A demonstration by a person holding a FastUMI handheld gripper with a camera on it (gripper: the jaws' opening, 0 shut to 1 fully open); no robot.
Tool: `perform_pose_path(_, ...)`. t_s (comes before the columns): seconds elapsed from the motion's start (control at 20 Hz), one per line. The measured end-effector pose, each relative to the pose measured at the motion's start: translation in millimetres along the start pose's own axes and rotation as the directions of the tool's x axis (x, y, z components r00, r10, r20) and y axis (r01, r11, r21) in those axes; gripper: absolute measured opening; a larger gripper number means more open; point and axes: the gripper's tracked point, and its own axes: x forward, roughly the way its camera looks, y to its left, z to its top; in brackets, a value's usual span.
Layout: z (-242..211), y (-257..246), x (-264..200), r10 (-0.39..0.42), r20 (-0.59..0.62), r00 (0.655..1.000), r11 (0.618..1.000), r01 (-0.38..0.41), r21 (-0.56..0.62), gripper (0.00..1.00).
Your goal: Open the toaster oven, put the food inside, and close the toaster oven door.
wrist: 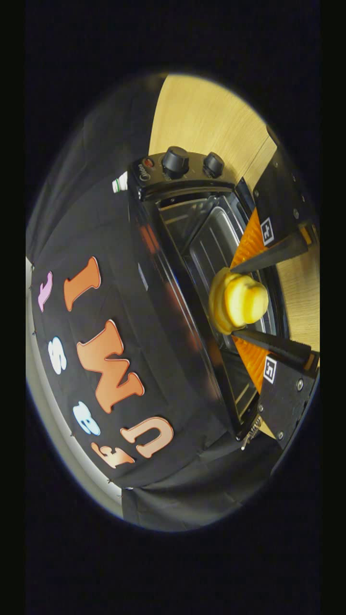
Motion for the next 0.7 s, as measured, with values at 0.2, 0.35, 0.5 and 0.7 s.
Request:
perform_pose_path(0.2, 4.6, -1.4, -26.6, -0.014, 0.042, 0.999, 0.993, 0.019, -0.120, 0.96)
perform_pose_path(0.35, 15.8, 3.1, -56.9, -0.006, 0.090, 0.996, 0.986, 0.021, -0.163, 0.99)
perform_pose_path(0.5, 22.9, 0.1, -86.8, -0.009, 0.136, 0.991, 0.971, 0.041, -0.234, 0.98)
perform_pose_path(0.7, 24.5, -10.7, -125.6, -0.020, 0.179, 0.984, 0.942, 0.078, -0.326, 0.98)
